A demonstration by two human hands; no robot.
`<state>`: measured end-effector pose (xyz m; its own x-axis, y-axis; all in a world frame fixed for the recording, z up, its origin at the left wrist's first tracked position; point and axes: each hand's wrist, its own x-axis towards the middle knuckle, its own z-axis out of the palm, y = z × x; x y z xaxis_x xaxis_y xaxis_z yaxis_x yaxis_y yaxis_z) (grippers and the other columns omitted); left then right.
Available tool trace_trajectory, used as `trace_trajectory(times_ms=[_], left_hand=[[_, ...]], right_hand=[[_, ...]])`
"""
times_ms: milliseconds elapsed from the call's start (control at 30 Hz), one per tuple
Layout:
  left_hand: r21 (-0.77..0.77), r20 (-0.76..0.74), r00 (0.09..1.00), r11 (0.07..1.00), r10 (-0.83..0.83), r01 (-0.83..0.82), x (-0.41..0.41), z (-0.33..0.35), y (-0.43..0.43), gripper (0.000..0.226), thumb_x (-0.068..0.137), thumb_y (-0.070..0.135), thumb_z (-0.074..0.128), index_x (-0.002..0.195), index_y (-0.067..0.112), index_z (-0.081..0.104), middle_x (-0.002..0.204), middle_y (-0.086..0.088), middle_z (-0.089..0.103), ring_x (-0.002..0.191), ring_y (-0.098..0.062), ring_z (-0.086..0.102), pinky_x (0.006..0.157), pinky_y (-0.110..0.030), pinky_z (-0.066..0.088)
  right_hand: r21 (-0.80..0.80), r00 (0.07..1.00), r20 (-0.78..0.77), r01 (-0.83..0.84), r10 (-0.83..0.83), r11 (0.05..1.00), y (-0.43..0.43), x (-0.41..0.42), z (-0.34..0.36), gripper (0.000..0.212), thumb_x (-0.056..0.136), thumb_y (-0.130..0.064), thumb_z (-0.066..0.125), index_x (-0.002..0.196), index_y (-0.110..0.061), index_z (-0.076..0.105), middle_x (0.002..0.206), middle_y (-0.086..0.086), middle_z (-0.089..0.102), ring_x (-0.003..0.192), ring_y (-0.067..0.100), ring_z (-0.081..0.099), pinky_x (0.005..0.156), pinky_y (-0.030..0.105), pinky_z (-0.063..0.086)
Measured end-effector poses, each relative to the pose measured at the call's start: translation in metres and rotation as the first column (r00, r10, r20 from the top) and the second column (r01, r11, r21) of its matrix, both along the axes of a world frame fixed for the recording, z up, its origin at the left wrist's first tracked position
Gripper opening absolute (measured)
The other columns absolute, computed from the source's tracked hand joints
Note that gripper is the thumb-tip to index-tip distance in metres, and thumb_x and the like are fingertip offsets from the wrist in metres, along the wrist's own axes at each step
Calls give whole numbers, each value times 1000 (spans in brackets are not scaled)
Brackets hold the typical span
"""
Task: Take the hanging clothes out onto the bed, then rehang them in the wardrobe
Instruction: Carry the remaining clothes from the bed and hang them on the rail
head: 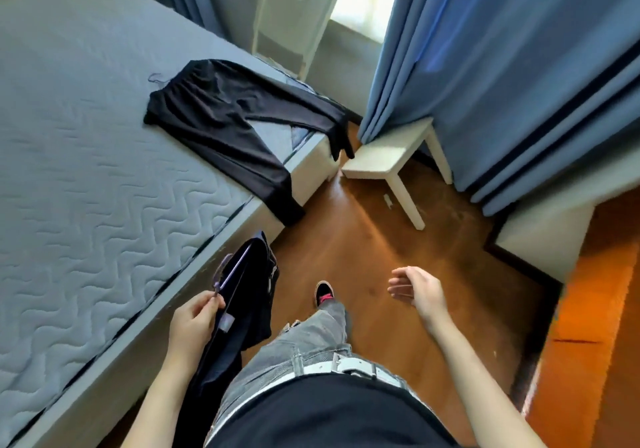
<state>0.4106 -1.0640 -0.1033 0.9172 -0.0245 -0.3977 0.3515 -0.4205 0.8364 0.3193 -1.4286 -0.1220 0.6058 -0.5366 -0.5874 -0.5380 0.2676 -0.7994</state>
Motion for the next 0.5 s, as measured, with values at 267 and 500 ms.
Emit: trace_trajectory(times_ms=[267,500], left_hand=[[-25,-32,972,972,232,-232,106,1,-79,26,97,13,52,73,14,63,42,12,46,50,-16,35,54,-26,25],[-34,-27,880,879,475,-475,196,11,-138,23,99,17,46,81,14,59,37,11,34,32,-2,27,36,-13,20]], right_hand=[[-59,984,-70,-168,164,984,-102,132,4,29,99,-8,42,92,3,67,83,24,69,71,31,66,64,32,55],[-9,963,-80,-257,256,966,-172,253,11,27,98,-7,44,88,0,67,79,18,69,73,30,65,72,38,52]])
